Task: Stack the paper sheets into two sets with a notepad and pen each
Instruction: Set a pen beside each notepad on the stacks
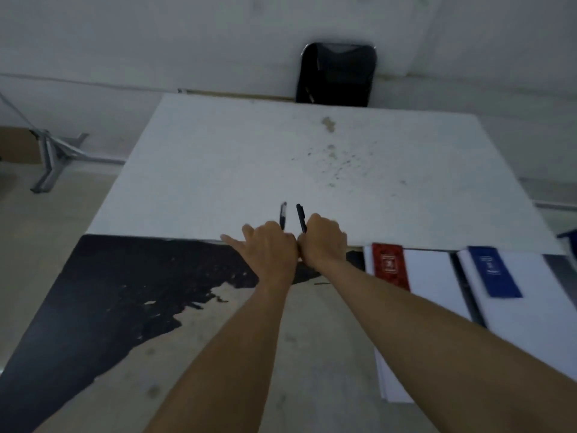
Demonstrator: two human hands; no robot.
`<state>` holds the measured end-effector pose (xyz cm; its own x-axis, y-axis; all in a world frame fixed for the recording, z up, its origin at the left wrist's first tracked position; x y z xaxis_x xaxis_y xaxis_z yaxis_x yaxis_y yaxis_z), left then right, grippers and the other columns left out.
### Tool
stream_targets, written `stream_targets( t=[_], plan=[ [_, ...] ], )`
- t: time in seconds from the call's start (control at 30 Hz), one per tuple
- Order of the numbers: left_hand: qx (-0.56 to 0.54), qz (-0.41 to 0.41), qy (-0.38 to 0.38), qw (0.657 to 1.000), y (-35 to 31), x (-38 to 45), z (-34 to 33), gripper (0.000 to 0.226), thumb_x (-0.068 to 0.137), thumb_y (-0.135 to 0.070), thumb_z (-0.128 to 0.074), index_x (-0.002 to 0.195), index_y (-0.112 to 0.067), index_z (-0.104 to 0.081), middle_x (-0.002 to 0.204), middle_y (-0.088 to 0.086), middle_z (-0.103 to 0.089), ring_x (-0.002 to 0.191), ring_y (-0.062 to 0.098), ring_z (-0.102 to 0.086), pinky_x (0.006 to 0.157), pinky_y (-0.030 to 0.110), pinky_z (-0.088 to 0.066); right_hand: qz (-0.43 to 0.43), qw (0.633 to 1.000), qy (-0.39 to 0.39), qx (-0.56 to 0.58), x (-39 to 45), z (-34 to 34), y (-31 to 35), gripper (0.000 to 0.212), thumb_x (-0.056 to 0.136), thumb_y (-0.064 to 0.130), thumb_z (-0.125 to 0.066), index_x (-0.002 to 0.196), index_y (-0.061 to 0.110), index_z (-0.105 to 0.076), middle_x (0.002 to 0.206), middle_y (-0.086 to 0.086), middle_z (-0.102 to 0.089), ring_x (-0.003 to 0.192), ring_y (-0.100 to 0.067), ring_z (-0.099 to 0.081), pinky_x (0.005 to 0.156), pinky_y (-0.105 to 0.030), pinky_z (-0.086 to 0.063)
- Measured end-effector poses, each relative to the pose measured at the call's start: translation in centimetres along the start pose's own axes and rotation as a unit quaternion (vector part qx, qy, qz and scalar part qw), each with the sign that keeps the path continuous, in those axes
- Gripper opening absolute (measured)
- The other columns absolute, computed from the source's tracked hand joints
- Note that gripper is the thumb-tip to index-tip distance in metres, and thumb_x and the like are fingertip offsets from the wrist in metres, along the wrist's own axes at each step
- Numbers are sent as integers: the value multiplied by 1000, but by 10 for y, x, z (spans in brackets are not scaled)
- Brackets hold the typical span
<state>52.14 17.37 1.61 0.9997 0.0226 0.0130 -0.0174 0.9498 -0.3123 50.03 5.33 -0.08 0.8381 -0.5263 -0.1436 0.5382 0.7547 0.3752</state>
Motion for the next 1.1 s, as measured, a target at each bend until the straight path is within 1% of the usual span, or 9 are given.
stream_targets(
  t=[0.1, 0.2, 0.3, 0.4, 0.47, 0.6, 0.87, 0.97, 1.1],
  plan=[
    [-49, 2, 3, 999, -58, -67, -11, 18, 80, -31, -65, 64, -23, -68, 67, -2, -65, 98, 27, -60, 111, 63, -23, -18, 999, -11, 33, -21, 40, -79, 7, 89, 13, -54, 88, 14, -47, 100, -11, -63, 85, -31, -62, 64, -37, -44],
    [-63, -6, 29, 998, -109, -126, -32, 20, 82, -37, -62, 69, -24, -70, 71, -3, -67, 99, 24, -58, 101, 55, -34, -45, 998, -27, 37, -46, 75, -159, 11, 95, 22, -53, 94, 11, -52, 101, -10, -63, 85, -31, -62, 63, -34, -41],
    [-56, -19, 74, 996, -159, -177, -55, 26, 88, -44, -58, 76, -24, -69, 77, -3, -69, 103, 23, -55, 95, 51, -32, -59, 997, -28, 36, -67, 97, -233, 11, 96, 21, -54, 96, 10, -54, 100, -8, -63, 82, -25, -62, 64, -36, -48],
    [-70, -12, 57, 996, -193, -209, -78, 15, 74, -31, -72, 64, -21, -67, 64, -1, -64, 91, 24, -58, 91, 50, -35, -76, 996, -33, 31, -79, 112, -297, 13, 98, 21, -56, 102, 9, -55, 102, -9, -63, 85, -24, -63, 65, -32, -48],
    [-64, -11, 46, 997, -208, -219, -93, 13, 71, -26, -72, 61, -21, -67, 59, -2, -61, 86, 23, -57, 89, 49, -36, -83, 995, -33, 44, -83, 117, -332, 15, 99, 22, -56, 104, 8, -55, 104, -11, -62, 87, -25, -63, 65, -31, -45],
    [-10, -10, 60, 998, -226, -226, -119, 16, 79, -32, -63, 74, -20, -72, 73, 0, -65, 96, 23, -55, 94, 51, -38, -86, 994, -24, 57, -90, 116, -385, 20, 99, 23, -56, 113, 8, -54, 112, -12, -60, 96, -29, -63, 75, -37, -53],
    [16, 16, 40, 999, -235, -224, -145, 13, 82, -28, -63, 78, -22, -74, 73, 0, -63, 94, 23, -54, 97, 51, -36, -111, 988, -40, 98, -73, 131, -454, 10, 96, 21, -62, 100, 15, -55, 101, -8, -67, 80, -19, -63, 61, -23, -47],
    [7, 24, 35, 999, -234, -221, -148, 12, 83, -28, -64, 80, -23, -74, 76, 0, -63, 94, 23, -54, 98, 52, -35, -143, 983, -56, 101, -52, 149, -477, 10, 95, 20, -63, 100, 13, -59, 100, -8, -69, 83, -23, -66, 71, -34, -55],
    [-9, 41, 32, 999, -232, -220, -154, 11, 85, -26, -64, 82, -21, -73, 80, 3, -64, 97, 24, -55, 100, 56, -33, -160, 983, -48, 77, -30, 157, -496, 14, 94, 18, -64, 105, 8, -62, 104, -11, -68, 88, -28, -67, 73, -33, -54]
  ],
)
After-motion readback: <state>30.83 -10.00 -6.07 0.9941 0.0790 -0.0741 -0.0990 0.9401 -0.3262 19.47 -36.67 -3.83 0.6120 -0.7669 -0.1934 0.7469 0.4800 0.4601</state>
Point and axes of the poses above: each hand's wrist, its own x-axis towards the middle knuckle, its own z-axis out of the back of the hand, y = z × x, the point moved 6 cm from there along x, towards the middle knuckle
